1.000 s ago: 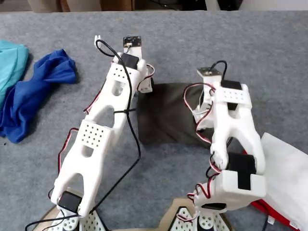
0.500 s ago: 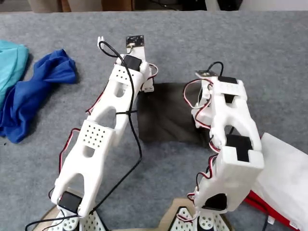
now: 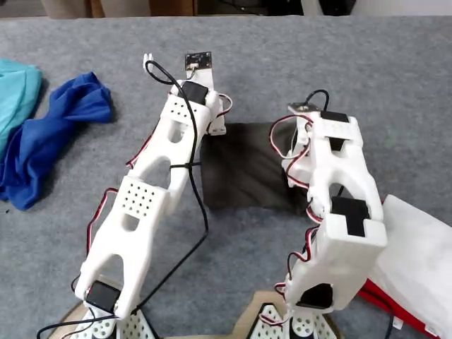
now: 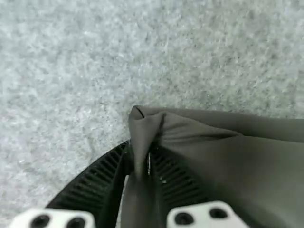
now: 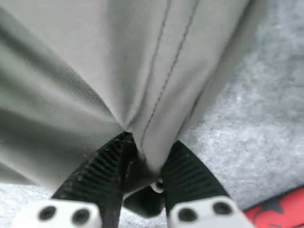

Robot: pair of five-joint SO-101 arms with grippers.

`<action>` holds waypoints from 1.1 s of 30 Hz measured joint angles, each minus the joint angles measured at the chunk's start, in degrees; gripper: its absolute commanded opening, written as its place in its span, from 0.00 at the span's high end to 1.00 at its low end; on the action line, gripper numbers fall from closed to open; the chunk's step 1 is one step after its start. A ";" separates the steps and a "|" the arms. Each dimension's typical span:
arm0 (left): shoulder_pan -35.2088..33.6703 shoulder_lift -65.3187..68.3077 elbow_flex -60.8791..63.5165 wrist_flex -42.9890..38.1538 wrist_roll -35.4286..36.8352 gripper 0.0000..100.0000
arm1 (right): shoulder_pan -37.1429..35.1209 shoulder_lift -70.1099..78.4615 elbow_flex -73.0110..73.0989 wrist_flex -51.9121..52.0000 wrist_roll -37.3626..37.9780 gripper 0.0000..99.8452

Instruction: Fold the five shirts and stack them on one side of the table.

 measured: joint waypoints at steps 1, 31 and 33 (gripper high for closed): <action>0.00 0.00 -0.44 0.00 0.00 0.98 | 0.09 -0.62 0.09 0.26 0.00 1.00; 28.22 -16.09 -17.32 9.14 5.71 0.98 | 46.95 -42.29 0.62 19.60 24.62 1.00; 30.42 -16.09 -17.32 8.35 5.71 0.98 | 51.87 -43.08 0.62 20.48 27.78 1.00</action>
